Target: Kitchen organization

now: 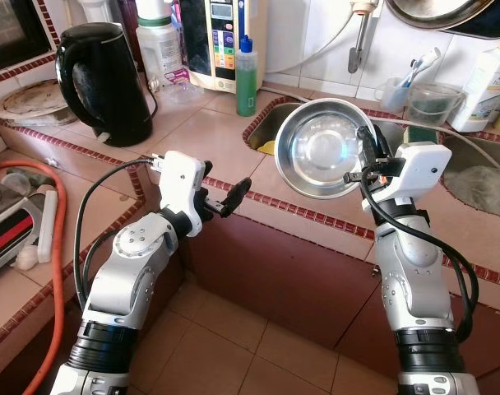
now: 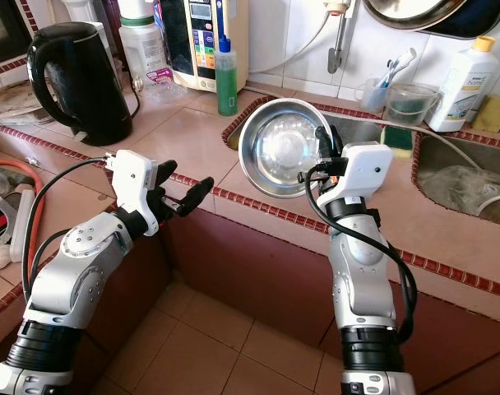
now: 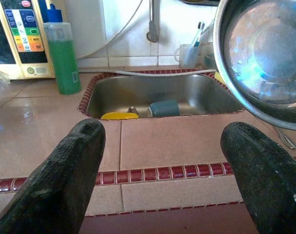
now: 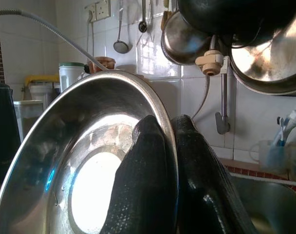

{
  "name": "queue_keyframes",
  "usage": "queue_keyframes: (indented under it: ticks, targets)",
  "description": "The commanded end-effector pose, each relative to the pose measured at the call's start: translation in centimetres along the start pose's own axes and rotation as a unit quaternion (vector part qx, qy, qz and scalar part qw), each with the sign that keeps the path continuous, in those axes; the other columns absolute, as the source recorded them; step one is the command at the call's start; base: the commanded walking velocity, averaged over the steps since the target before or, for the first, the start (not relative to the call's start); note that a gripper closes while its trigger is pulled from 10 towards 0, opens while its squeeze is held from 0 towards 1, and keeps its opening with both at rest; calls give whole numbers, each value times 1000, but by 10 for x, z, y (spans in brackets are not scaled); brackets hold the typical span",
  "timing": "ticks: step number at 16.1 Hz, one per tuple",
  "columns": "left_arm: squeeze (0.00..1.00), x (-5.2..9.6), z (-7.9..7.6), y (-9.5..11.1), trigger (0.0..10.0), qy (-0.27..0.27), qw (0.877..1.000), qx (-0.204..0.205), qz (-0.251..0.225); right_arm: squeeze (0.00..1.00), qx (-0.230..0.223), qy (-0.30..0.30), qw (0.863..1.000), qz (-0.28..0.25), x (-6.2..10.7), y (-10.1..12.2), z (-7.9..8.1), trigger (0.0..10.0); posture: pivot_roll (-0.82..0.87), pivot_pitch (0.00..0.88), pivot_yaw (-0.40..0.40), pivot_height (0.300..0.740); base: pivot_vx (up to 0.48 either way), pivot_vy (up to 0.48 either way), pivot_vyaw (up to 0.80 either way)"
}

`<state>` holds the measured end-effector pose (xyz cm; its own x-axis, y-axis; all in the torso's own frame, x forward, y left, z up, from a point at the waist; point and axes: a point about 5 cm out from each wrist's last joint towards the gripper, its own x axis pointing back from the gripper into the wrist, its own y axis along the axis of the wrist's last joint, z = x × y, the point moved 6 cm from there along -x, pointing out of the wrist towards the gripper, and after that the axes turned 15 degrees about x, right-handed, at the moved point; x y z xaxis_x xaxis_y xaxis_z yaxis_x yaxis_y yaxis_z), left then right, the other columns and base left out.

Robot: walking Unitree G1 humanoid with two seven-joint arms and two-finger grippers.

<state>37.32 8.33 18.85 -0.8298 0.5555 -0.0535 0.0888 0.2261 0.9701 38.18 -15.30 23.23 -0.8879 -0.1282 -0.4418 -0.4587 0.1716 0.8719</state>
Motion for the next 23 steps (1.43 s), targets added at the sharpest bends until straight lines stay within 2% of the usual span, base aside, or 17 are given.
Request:
queue_keyframes:
  ticks: [1,7,14,23]
  targets:
    - [0,-2,-5,7,10000,-11,1000,-11,-8,0,6,-1,1000,-17,-5,9,-1,10000,-188,7,36,740,262,0,0]
    - [0,-2,-6,7,10000,-14,1000,-14,-9,0,11,-4,1000,-12,-8,7,-4,10000,-187,7,34,740,263,0,0]
    - [0,-3,-7,7,10000,-17,1000,-15,-9,0,15,-3,1000,-7,-9,6,-4,10000,-189,8,34,740,276,0,-721]
    - [0,-2,-8,6,10000,-19,1000,-16,-8,0,16,-2,1000,-18,-8,9,-3,10000,-186,11,32,740,277,0,0]
